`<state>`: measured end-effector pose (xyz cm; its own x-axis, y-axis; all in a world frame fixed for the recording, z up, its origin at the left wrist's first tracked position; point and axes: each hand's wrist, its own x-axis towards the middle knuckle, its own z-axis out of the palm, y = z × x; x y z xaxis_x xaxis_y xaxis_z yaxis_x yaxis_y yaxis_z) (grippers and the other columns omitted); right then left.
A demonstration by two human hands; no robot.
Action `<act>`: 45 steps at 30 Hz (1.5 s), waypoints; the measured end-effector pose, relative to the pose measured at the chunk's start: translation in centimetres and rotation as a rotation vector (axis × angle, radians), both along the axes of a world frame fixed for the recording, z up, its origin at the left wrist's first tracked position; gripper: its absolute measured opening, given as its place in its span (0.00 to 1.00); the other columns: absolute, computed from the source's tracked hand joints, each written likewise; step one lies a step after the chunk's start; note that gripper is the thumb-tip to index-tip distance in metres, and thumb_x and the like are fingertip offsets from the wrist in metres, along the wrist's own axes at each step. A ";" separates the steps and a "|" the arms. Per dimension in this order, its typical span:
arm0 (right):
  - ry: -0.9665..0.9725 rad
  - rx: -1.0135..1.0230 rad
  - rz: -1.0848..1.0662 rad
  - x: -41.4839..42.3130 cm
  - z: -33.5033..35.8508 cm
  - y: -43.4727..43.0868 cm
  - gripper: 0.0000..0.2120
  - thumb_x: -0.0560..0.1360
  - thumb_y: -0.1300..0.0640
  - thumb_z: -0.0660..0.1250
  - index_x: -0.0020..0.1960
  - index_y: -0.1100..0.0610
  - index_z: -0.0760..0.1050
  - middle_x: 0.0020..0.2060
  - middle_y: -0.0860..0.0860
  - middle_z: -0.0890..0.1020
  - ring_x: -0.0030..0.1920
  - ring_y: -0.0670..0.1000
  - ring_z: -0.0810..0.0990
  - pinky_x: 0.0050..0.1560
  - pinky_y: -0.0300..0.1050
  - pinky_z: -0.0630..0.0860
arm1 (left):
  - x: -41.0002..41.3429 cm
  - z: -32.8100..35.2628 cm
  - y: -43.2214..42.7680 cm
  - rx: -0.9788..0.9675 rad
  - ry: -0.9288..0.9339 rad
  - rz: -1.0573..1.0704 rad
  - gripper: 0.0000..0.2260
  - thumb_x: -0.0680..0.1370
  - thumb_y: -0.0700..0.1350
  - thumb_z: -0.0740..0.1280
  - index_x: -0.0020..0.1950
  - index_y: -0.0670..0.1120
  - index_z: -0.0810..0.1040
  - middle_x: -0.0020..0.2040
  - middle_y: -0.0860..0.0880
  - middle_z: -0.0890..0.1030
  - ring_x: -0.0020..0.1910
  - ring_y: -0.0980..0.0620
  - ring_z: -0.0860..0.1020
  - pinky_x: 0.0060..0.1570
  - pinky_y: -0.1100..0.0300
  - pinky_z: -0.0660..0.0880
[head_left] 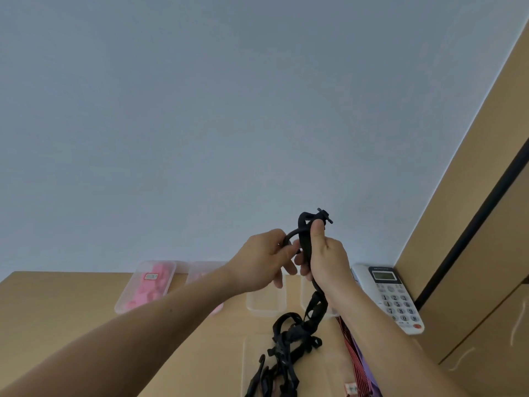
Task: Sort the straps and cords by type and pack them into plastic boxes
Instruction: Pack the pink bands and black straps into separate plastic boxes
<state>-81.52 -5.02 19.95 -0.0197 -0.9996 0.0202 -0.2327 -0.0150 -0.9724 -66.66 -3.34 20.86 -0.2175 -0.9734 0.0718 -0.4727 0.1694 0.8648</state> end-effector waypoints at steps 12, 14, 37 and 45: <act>-0.301 0.199 0.108 1.0 0.3 1.1 0.26 0.80 0.39 0.56 0.42 0.58 0.81 0.26 0.49 0.73 0.24 0.47 0.65 0.23 0.39 0.59 | 1.0 -1.0 -0.7 -0.880 -0.921 0.047 0.11 0.65 0.31 0.67 0.46 0.39 0.75 0.31 0.46 0.74 0.25 0.46 0.71 0.25 0.59 0.56; -0.341 0.228 0.114 0.9 0.3 1.1 0.23 0.80 0.40 0.59 0.42 0.57 0.81 0.27 0.49 0.73 0.24 0.46 0.66 0.23 0.38 0.60 | 1.0 -1.2 -0.8 -0.970 -0.962 0.088 0.14 0.58 0.29 0.70 0.42 0.38 0.78 0.26 0.47 0.71 0.21 0.48 0.67 0.22 0.62 0.54; -0.174 0.118 0.167 0.6 0.0 1.1 0.27 0.80 0.38 0.57 0.39 0.56 0.82 0.29 0.52 0.80 0.25 0.49 0.71 0.24 0.40 0.68 | 1.1 -0.2 -0.4 -0.005 0.290 0.104 0.04 0.77 0.45 0.70 0.49 0.48 0.85 0.42 0.53 0.86 0.45 0.60 0.82 0.41 0.71 0.72; -0.239 0.283 0.233 1.1 0.7 1.3 0.25 0.80 0.39 0.58 0.53 0.60 0.81 0.33 0.55 0.83 0.26 0.50 0.71 0.26 0.41 0.69 | 1.2 -1.4 -0.5 -0.666 -0.492 0.214 0.04 0.79 0.39 0.63 0.47 0.42 0.78 0.35 0.50 0.81 0.28 0.47 0.73 0.30 0.56 0.69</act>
